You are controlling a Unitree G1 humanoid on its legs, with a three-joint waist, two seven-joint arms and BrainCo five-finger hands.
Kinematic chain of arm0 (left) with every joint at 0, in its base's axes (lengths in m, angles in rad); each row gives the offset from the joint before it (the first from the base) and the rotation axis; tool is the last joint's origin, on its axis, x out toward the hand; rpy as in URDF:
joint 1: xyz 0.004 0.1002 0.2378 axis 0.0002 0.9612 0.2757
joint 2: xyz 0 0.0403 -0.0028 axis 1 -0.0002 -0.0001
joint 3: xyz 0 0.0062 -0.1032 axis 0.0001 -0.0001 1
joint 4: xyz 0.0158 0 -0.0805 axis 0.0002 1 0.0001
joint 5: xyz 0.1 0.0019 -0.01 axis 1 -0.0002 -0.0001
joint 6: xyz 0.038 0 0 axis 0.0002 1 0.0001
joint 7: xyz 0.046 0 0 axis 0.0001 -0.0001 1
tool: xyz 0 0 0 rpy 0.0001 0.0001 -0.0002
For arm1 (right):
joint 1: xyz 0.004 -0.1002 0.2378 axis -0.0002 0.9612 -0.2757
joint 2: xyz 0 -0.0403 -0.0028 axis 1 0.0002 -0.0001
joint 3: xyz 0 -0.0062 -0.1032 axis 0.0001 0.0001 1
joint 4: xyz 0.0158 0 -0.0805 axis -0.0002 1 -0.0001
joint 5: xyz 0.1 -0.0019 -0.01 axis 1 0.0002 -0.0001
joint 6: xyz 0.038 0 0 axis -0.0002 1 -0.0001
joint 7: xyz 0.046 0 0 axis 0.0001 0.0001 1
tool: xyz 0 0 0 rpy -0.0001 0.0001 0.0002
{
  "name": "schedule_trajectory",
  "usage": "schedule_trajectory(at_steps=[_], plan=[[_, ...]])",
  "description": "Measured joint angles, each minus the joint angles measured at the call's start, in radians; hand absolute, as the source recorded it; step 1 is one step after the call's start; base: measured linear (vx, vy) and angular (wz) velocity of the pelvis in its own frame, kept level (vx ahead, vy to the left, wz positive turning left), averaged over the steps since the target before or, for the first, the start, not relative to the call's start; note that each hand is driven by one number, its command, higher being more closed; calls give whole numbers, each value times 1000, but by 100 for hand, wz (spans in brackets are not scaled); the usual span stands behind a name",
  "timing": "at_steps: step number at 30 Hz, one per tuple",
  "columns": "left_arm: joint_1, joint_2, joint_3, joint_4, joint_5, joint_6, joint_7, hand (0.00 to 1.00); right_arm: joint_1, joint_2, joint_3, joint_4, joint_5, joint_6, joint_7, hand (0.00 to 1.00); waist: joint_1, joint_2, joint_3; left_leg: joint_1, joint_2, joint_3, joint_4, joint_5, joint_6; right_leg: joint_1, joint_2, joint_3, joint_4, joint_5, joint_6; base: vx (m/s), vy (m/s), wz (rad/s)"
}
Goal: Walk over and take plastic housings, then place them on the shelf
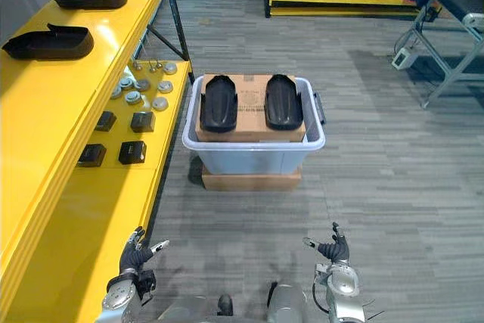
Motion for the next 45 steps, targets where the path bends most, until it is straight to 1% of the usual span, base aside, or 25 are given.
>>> schedule_trajectory(at_steps=[1, 2, 3, 4, 5, 6, 7, 8, 9, 10, 11, 12, 13, 14, 16, 17, 18, 19, 21, 24, 31, 35, 40, 43, 45], plan=[[-1, -2, -6, 0, 0, 0, -1, 0, 11, 2, 0, 1, 0, 1, 0, 0, -1, 3, 1, 37, 16, -7, -8, -15, -25, 1, 24, -9, -173, 23, 7, 419, -126, 40], [-3, 1, -9, 1, 0, 0, -1, 0, 21, 8, -1, 1, 0, 1, 0, 0, 3, -4, -3, 66, 27, -13, -8, -38, -49, 4, 48, -4, -333, 83, 4, 420, -139, 32], [1, 1, -9, 1, 0, 0, -1, 0, 22, 14, 0, 1, 0, 2, 0, 0, 5, -4, -3, 79, 29, -13, -8, -50, -62, 2, 56, 3, -400, 120, 0, 406, -179, 27], [9, 3, -8, 9, 1, 0, 1, 0, 22, 17, 0, 2, 0, 2, 0, 0, 1, -22, -15, 103, 39, -24, -7, -81, -81, 11, 70, 24, -463, 245, -12, 513, -277, 20], [9, -1, -9, 21, 1, 2, 0, 0, 27, 6, -3, 7, -1, 4, 0, 0, 5, -8, -22, 127, 63, -42, -8, -99, -103, 19, 101, 32, -443, 291, -62, 509, -288, 9], [12, -4, -12, 27, 1, 2, -2, 0, 21, 5, -6, 4, -1, 6, 0, 0, 8, 6, -31, 126, 83, -41, 7, -100, -106, 17, 119, 29, -430, 259, -68, 519, -297, -1], [16, -10, -11, 32, 3, 2, -1, 0, 10, 9, -10, 0, 0, 8, -1, 0, 6, 17, -33, 100, 103, -40, 81, -97, -111, 23, 131, 14, -422, 229, -76, 319, -191, 0], [12, -17, -10, 32, 3, 2, -1, 0, 14, 12, -9, -7, 0, 8, 0, 0, 3, 22, -32, 70, 115, -39, 153, -96, -113, 36, 136, 6, -427, 219, -82, 391, -248, 19], [2, -35, -8, 29, 2, 2, -1, 0, 29, 15, -5, -25, 1, 10, 0, 0, 4, 35, -30, -16, 151, -33, 372, -76, -143, 79, 157, -8, -447, 205, -98, 364, -229, 20], [5, -50, -9, 18, 2, 2, -2, 0, 42, 15, 2, -44, 3, 11, -1, 0, 8, 48, -29, -89, 195, -29, 535, -69, -161, 123, 180, -19, -472, 196, -111, 430, -222, 8], [10, -56, -8, 7, 2, 1, -2, 0, 47, 26, 11, -56, 5, 11, -1, 0, 10, 51, -27, -146, 243, -2, 669, -74, -155, 179, 204, -19, -494, 183, -124, 346, -141, -10], [14, -56, -9, 7, 2, 2, -2, 0, 51, 34, 11, -65, 7, 11, -2, 0, 13, 46, -29, -168, 255, 8, 690, -76, -154, 202, 206, -19, -506, 179, -128, 307, -102, -22], [18, -56, -11, 7, 1, 2, -2, 0, 57, 42, 11, -75, 16, 10, -2, 0, 16, 33, -32, -190, 255, 16, 671, -84, -140, 221, 206, -9, -526, 177, -131, 264, -86, -35], [14, -57, -16, 6, 1, 2, -2, 0, 59, 45, 6, -85, 25, 8, -3, 0, 26, 27, -39, -207, 249, 24, 565, -89, -132, 248, 205, 13, -558, 182, -124, 295, -59, -43], [7, -68, -25, 7, 1, 2, -2, 0, 60, 39, -17, -82, 26, 3, -4, 0, 34, 36, -46, -202, 235, -16, 288, -74, -134, 269, 209, 32, -589, 185, -112, 208, 18, -34], [7, -74, -25, 8, 1, 2, -2, 0, 61, 35, -21, -82, 26, 3, -4, 0, 33, 54, -57, -200, 234, -28, 210, -45, -136, 271, 213, 37, -592, 186, -106, 249, 125, -37], [4, -78, -25, 18, 1, 3, -2, 0, 62, 33, -33, -72, 26, 5, -4, 0, 36, 65, -61, -180, 233, -28, 123, 39, -155, 279, 220, 63, -601, 187, -82, 284, 144, -37], [5, -75, -25, 17, 1, 3, -2, 0, 68, 44, -35, -77, 26, 7, -4, 0, 34, 57, -67, -159, 221, -12, 95, 43, -150, 283, 209, 73, -611, 190, -70, 271, 155, -36], [2, -68, -27, 17, 1, 2, -3, 0, 86, 53, -40, -84, 26, 7, -4, 0, 32, 40, -76, -148, 199, 9, 68, 45, -147, 281, 186, 95, -622, 186, -55, 123, 114, -17], [5, -50, -27, 17, 2, 3, -3, 0, 87, 52, -42, -102, 24, 10, -9, 0, 33, 29, -81, -120, 180, 51, 24, 52, -136, 280, 172, 135, -647, 197, -35, 78, 102, -32], [10, -12, -22, 16, 12, 2, -3, 0, 87, 44, -127, -317, -4, 11, -54, 0, 33, 27, -83, -77, 162, 94, -49, 67, -121, 279, 166, 181, -674, 212, -19, 14, 32, -19], [19, -9, -22, 16, 42, 2, -3, 0, 78, 3, -168, -436, -55, 11, -91, 0, 32, 22, -88, -71, 141, 94, -106, 96, -116, 266, 161, 185, -690, 222, -15, -1, 2, -2], [38, -3, -23, 24, 45, -2, -4, 0, 11, -46, -174, -440, -141, 11, -112, 0, 32, 22, -88, -66, 129, 89, -132, 107, -110, 266, 161, 187, -707, 233, -9, 0, 0, 0], [35, 5, -23, 55, 52, -4, -4, 0, -34, -79, -170, -428, -205, 16, -117, 0, 30, 22, -88, -85, 111, 60, -154, 128, -98, 263, 148, 171, -744, 255, -4, -25, 24, 17], [34, 11, -23, 61, 52, -4, -4, 0, -96, -110, -161, -362, -242, 23, -134, 0, 32, 19, -86, -102, 100, 41, -163, 139, -90, 258, 139, 156, -760, 265, 0, -29, 38, 23]])
